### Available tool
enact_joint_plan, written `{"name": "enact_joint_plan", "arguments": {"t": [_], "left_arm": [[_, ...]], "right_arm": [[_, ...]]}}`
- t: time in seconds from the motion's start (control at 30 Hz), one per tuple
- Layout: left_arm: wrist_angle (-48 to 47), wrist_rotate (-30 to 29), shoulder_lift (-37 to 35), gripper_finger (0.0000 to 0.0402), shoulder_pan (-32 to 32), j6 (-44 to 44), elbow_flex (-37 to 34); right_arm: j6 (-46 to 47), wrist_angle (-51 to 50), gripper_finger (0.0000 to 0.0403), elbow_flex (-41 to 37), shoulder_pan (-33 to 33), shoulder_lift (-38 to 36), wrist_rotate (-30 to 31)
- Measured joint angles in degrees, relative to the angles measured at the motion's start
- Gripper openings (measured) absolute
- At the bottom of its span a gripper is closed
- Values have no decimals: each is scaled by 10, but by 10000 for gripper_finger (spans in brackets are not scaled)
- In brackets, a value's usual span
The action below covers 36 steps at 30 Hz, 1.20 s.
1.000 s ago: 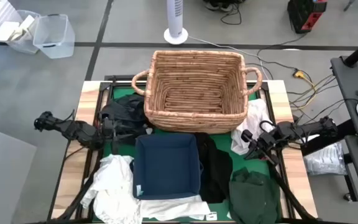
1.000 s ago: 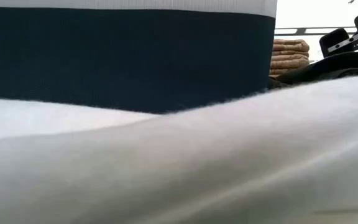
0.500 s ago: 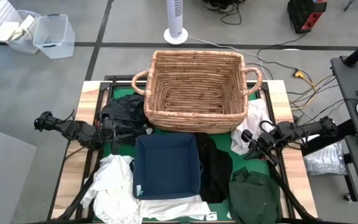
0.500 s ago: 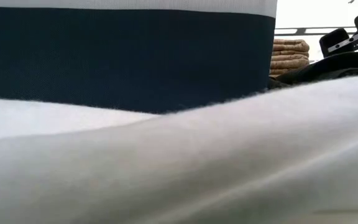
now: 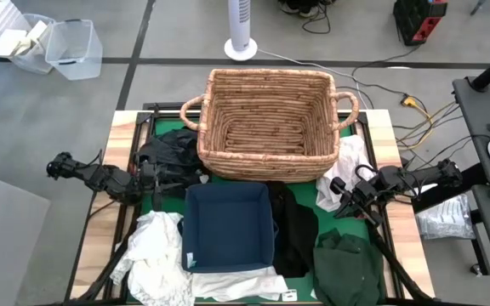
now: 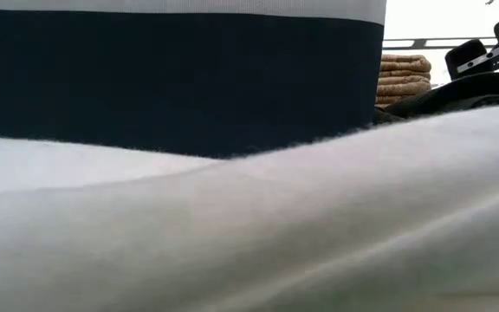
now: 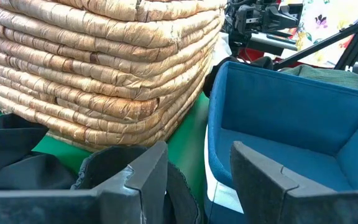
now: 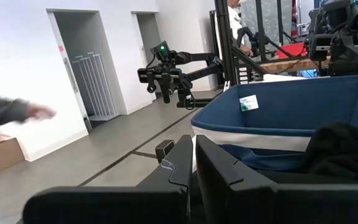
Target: Sort clothes
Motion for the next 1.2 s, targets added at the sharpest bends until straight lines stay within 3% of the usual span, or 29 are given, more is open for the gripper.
{"name": "enact_joint_plan", "arguments": {"t": [0.87,1.1,1.2], "left_arm": [[0,0,0,154,0,0,0],[5,1,0,154,0,-5,0],[21,8,0,154,0,-37,0]], "right_arm": [[-4,6,13,0,0,0,0],[32,131,13,0,0,0,1],[38,174,13,7,0,0,43]]}}
